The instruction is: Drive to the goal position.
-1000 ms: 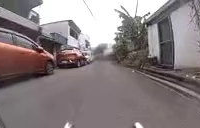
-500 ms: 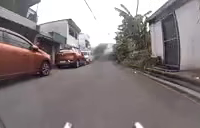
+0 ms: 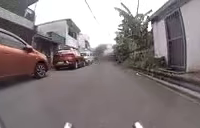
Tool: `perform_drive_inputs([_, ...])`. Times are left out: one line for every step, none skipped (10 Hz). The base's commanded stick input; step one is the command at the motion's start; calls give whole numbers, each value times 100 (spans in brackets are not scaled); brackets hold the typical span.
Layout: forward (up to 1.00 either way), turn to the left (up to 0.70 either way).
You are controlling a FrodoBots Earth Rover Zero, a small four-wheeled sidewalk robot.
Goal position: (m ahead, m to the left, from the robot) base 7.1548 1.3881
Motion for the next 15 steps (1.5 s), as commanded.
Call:
perform_drive_inputs([70, 0])
perform_drive_inputs([70, 0])
perform_drive_inputs([70, 0])
perform_drive_inputs([70, 0])
perform_drive_inputs([70, 0])
perform_drive_inputs([70, -10])
perform_drive_inputs([70, -13])
perform_drive_inputs([70, -13])
perform_drive_inputs([70, -5])
perform_drive_inputs([70, 0])
perform_drive_inputs([70, 0])
perform_drive_inputs([70, 0])
perform_drive_inputs([70, 0])
perform_drive_inputs([70, 0])
perform_drive_inputs([70, 0])
